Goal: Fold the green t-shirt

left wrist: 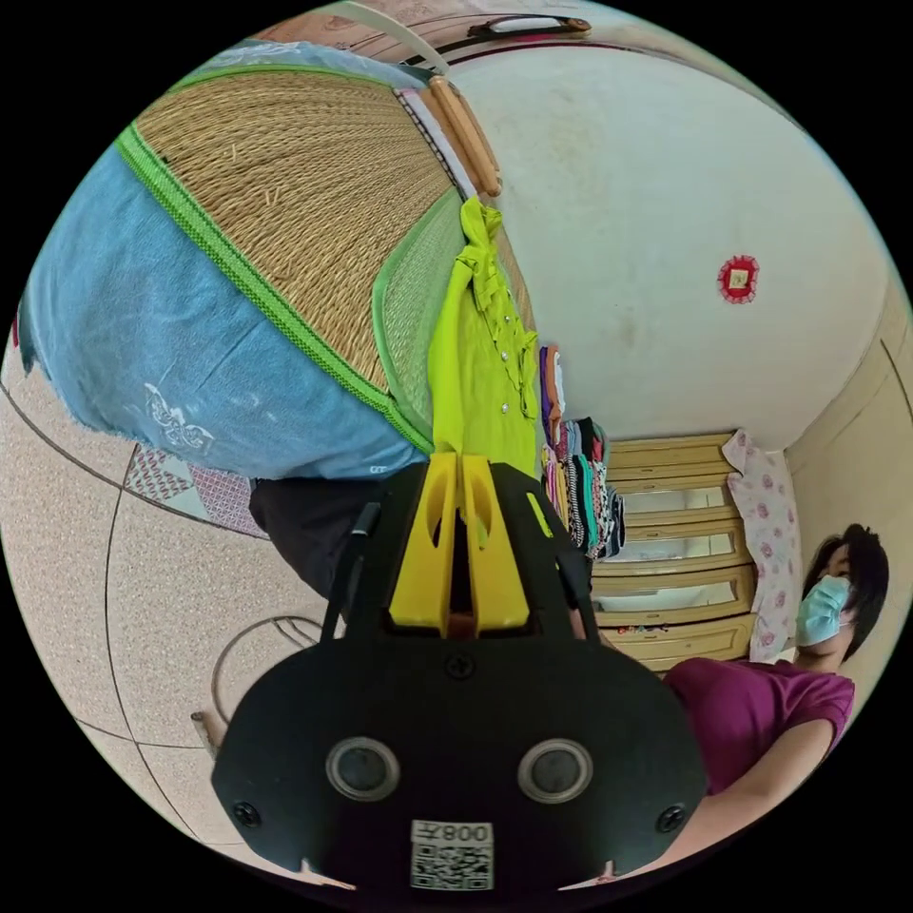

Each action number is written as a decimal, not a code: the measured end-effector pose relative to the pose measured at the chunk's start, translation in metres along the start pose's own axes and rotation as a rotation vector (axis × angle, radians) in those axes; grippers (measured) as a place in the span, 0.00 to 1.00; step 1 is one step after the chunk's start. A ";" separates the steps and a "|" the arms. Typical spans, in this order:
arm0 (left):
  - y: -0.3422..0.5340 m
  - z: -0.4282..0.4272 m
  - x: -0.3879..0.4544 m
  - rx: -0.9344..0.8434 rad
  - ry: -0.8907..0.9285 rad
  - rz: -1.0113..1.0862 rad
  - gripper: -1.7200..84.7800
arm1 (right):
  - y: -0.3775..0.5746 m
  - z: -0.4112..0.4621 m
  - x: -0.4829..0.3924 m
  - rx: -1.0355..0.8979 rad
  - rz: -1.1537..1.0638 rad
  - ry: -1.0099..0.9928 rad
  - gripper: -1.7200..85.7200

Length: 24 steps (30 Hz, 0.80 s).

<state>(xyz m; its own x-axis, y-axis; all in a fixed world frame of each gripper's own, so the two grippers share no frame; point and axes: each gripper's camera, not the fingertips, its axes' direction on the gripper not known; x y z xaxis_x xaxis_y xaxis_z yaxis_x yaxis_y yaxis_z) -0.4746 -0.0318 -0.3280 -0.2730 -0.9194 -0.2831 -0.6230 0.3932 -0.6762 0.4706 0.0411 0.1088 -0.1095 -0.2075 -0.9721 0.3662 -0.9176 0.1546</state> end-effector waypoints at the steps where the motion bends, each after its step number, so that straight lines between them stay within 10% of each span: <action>1: 0.002 -0.004 0.004 0.003 0.013 0.007 0.03 | 0.004 -0.007 -0.004 0.010 -0.012 -0.019 0.03; 24: 0.122 -0.173 0.136 0.082 0.321 0.255 0.03 | 0.161 -0.140 -0.084 0.177 -0.252 -0.218 0.03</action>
<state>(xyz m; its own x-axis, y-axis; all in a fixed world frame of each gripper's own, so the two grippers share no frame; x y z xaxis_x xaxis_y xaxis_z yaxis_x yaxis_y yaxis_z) -0.7141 -0.1073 -0.3310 -0.6334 -0.7386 -0.2307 -0.4492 0.5938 -0.6676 0.6682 -0.0415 0.1908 -0.3772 -0.0178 -0.9260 0.1396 -0.9895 -0.0379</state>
